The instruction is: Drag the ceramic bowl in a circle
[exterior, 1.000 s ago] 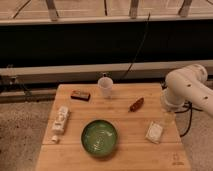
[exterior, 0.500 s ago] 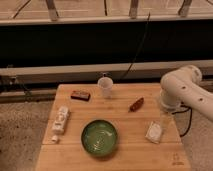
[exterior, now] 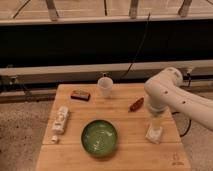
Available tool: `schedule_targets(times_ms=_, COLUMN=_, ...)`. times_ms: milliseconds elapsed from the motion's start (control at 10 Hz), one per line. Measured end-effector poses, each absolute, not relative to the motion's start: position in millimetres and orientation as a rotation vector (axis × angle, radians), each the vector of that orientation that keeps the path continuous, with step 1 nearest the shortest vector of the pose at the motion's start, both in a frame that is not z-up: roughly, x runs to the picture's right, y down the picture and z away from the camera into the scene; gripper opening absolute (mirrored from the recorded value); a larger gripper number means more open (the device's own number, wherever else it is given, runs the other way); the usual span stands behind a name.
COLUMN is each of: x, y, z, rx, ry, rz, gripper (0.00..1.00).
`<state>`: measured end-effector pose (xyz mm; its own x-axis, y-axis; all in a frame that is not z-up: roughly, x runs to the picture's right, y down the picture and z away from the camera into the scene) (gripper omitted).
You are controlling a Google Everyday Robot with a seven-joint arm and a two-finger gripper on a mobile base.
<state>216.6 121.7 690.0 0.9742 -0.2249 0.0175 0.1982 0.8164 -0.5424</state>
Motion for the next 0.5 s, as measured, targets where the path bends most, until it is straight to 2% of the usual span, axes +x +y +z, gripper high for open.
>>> schedule_targets(times_ms=500, x=181.7, y=132.2, z=695.6, rx=-0.579, ry=0.046, rz=-0.361, gripper=0.8)
